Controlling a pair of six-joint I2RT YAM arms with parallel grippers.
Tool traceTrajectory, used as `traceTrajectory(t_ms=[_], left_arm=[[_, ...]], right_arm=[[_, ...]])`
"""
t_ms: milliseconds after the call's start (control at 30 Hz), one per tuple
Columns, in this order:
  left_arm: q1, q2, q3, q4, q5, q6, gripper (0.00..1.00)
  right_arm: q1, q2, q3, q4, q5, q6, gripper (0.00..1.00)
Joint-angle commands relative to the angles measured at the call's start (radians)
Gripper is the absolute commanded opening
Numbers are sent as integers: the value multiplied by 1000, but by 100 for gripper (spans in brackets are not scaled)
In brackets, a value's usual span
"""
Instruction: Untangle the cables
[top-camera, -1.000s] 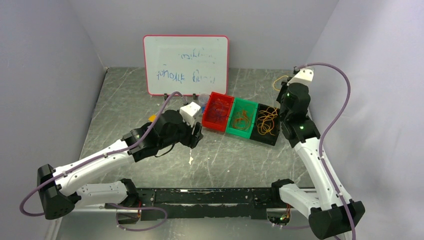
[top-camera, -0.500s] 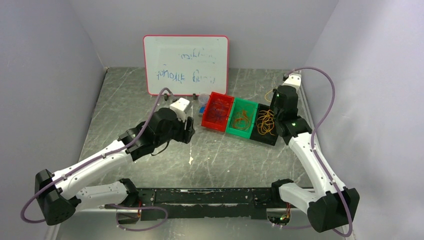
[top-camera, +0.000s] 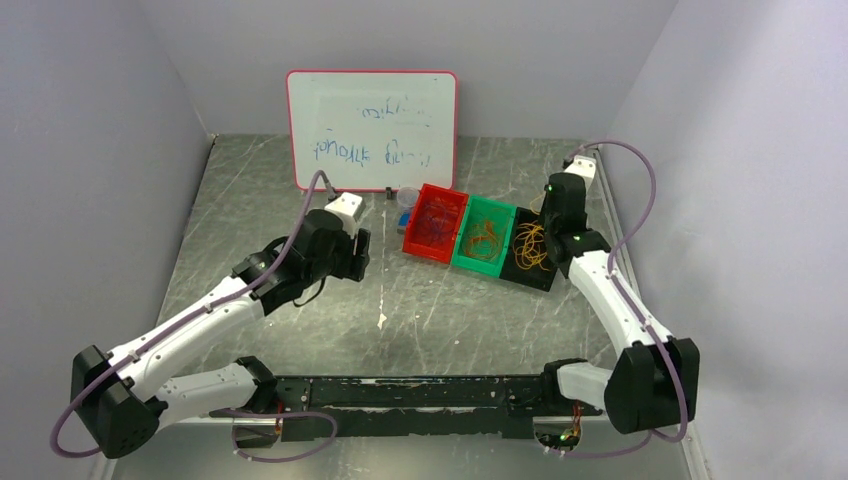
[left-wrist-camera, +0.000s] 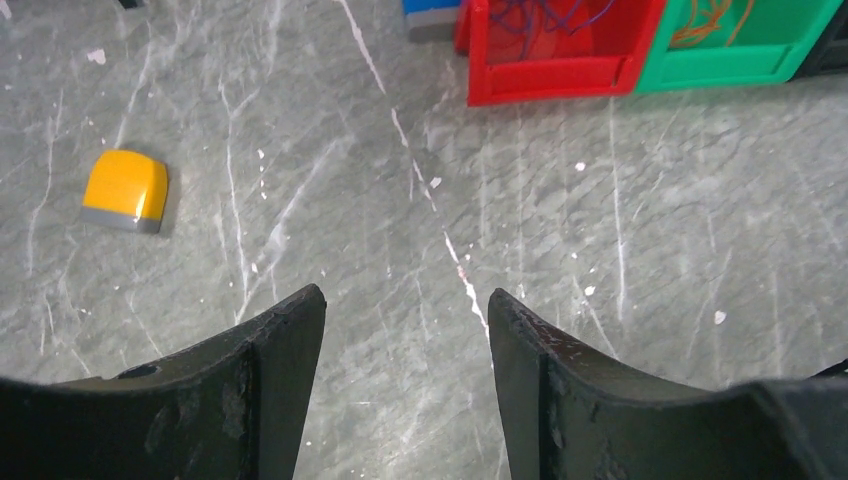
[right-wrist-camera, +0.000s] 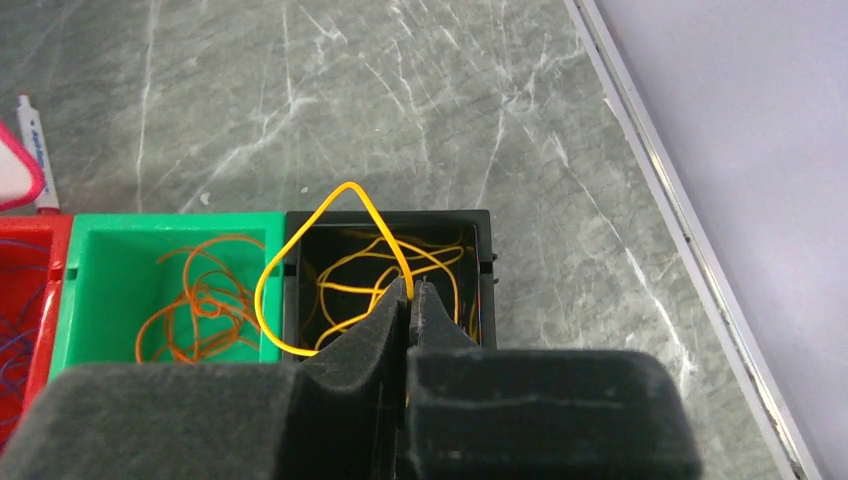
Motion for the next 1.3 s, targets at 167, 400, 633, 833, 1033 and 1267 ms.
traceTrajectory(t_ms=[167, 400, 633, 833, 1033, 1267], left_arm=[[24, -45, -109, 57, 24, 34, 66], [27, -57, -132, 78, 17, 38, 66], [27, -46, -128, 78, 23, 44, 65], [25, -41, -127, 79, 26, 47, 65], [26, -41, -126, 80, 27, 49, 65], [26, -40, -125, 78, 27, 50, 65]], right_arm=[[-59, 126, 2, 124, -61, 45, 0], [-74, 221, 5, 77, -82, 91, 0], [-87, 308, -9, 77, -128, 107, 0], [-88, 393, 14, 69, -158, 107, 0], [-89, 431, 10, 58, -163, 112, 0], [-89, 468, 0, 55, -150, 103, 4]])
